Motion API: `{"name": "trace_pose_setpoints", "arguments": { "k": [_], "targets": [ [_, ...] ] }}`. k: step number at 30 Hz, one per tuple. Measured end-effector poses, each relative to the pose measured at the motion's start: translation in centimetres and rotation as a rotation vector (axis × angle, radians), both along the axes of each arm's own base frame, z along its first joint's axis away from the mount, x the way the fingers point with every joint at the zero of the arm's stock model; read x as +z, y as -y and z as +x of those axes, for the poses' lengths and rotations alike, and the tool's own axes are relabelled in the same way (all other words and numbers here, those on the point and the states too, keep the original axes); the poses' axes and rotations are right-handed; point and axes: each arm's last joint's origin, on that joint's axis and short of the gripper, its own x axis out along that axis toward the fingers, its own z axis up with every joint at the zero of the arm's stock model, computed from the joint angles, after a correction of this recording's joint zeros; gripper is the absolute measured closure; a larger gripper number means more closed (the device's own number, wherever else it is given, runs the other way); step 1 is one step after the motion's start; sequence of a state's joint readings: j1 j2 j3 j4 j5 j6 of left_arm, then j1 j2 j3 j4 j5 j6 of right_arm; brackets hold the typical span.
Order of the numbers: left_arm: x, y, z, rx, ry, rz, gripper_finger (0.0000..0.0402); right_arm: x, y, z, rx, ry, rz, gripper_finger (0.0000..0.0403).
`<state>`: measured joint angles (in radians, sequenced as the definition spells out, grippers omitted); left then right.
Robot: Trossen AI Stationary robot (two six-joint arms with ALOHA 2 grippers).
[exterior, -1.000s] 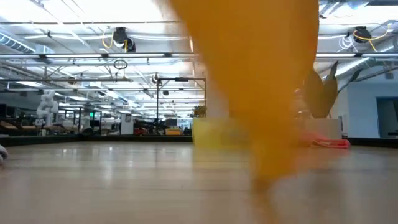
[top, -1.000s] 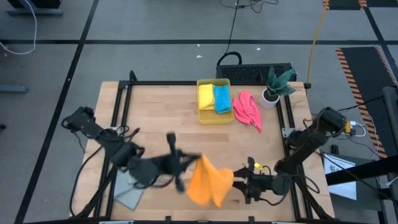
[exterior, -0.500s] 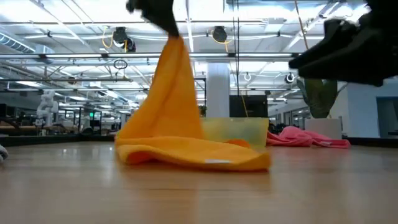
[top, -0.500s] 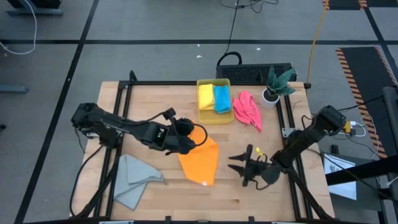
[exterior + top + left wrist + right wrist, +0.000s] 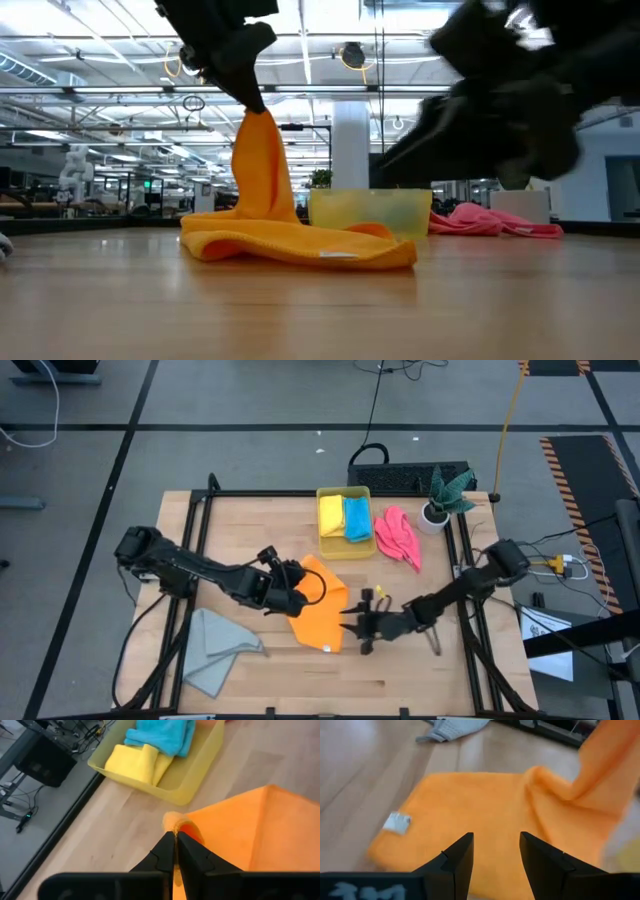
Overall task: Fold microfiber towels
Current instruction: Fold the orange microfiber towel
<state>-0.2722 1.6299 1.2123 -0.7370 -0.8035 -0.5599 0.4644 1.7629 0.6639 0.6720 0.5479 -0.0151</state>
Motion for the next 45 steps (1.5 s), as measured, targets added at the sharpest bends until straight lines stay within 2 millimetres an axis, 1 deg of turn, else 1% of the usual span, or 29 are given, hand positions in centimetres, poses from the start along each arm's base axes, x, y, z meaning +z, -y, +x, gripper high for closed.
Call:
{"name": "trace_pose_setpoints", "arguments": {
  "k": [3,6,10,12,16,21,24,27,29,32,34,37,39,41,43,45],
  "targets": [
    [-0.2,0.6,-0.2,-0.016,-0.003,0.005,0.0394,0.0,0.6,2.5,0.001,-0.062,0.057,0.0252],
    [-0.2,1.1,-0.5,-0.028,-0.011,0.008,0.0396,0.0,1.6,4.8,-0.024,-0.107,0.018,0.0252],
    [-0.3,1.5,-0.7,-0.034,-0.013,0.013,0.0379,0.5,3.2,7.6,-0.042,-0.090,-0.055,0.0252],
    [-0.2,1.7,-0.7,-0.027,-0.002,0.042,0.0376,0.3,4.2,8.7,-0.042,-0.101,-0.079,0.0252],
    [-0.2,1.9,-0.8,-0.028,0.003,0.056,0.0379,-0.2,5.8,10.5,-0.016,-0.094,-0.053,0.0252],
    [-0.2,2.3,-0.9,-0.041,0.005,0.055,0.0397,-0.9,7.0,12.1,-0.008,-0.101,-0.062,0.0252],
    [-0.2,2.6,-1.0,-0.049,0.007,0.054,0.0390,-1.6,7.4,12.9,0.039,-0.108,-0.047,0.0252],
    [-0.2,2.8,-1.1,-0.052,0.014,0.051,0.0377,-2.0,8.0,13.4,-0.002,-0.088,-0.052,0.0255],
    [-0.1,3.0,-1.1,-0.050,0.021,0.045,0.0373,-2.1,8.5,13.6,-0.035,-0.075,-0.056,0.0265],
    [-0.1,3.2,-1.1,-0.053,0.025,0.044,0.0372,-2.0,9.3,13.7,-0.062,-0.064,-0.038,0.0291],
    [-0.1,3.3,-1.2,-0.056,0.026,0.044,0.0372,-2.1,9.7,13.7,-0.069,-0.070,-0.033,0.0316],
    [-0.1,3.3,-1.2,-0.055,0.028,0.043,0.0371,-2.4,10.0,13.5,-0.021,-0.113,-0.003,0.0354],
    [-0.1,3.3,-1.2,-0.056,0.028,0.043,0.0371,-2.7,10.1,13.4,0.003,-0.147,0.009,0.0379],
    [-0.1,3.4,-1.2,-0.057,0.028,0.043,0.0371,-2.8,9.7,13.2,0.012,-0.168,-0.007,0.0396],
    [-0.1,3.4,-1.2,-0.060,0.027,0.043,0.0371,-2.5,8.9,12.9,0.005,-0.183,-0.035,0.0397],
    [-0.1,3.7,-1.3,-0.065,0.029,0.049,0.0371,-1.7,7.9,12.2,-0.023,-0.190,-0.072,0.0398]
  ]
}}
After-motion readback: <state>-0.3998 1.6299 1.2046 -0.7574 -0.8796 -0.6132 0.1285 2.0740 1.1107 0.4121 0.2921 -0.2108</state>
